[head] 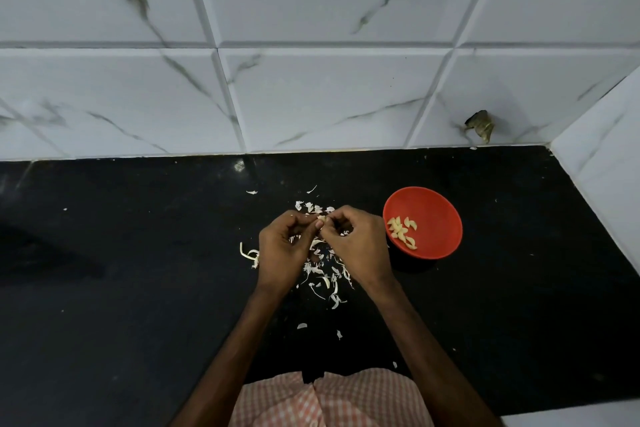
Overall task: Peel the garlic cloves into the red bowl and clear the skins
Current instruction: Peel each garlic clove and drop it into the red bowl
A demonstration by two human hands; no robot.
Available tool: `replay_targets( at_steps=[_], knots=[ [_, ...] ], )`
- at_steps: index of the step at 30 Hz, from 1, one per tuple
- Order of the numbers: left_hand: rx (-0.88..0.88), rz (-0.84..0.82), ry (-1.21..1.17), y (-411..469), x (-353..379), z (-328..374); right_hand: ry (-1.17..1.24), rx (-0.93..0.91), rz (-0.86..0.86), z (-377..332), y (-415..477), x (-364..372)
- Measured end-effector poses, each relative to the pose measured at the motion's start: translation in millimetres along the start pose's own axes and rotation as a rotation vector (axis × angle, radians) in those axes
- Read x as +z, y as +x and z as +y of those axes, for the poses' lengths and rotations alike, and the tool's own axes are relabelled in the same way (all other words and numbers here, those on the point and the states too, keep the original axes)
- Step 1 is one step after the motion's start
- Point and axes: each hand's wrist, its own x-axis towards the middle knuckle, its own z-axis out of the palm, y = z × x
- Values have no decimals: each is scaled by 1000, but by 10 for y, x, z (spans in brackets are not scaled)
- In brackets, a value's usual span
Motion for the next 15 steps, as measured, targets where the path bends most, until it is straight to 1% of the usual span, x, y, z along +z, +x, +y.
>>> replay_targets(
  at_steps=[6, 11, 13, 15],
  knots=[
    [-110, -17, -54, -2, -29, -18, 34, 27, 5, -12, 10, 2],
    [-173, -30, -150, 8, -13, -2, 96, 128, 4, 24, 7, 49],
    [-231, -25, -197, -7, 12, -20, 83, 155, 4, 49, 4, 73],
    [-325, -9, -275, -18, 31, -42, 88, 194, 6, 71, 2, 93]
  ],
)
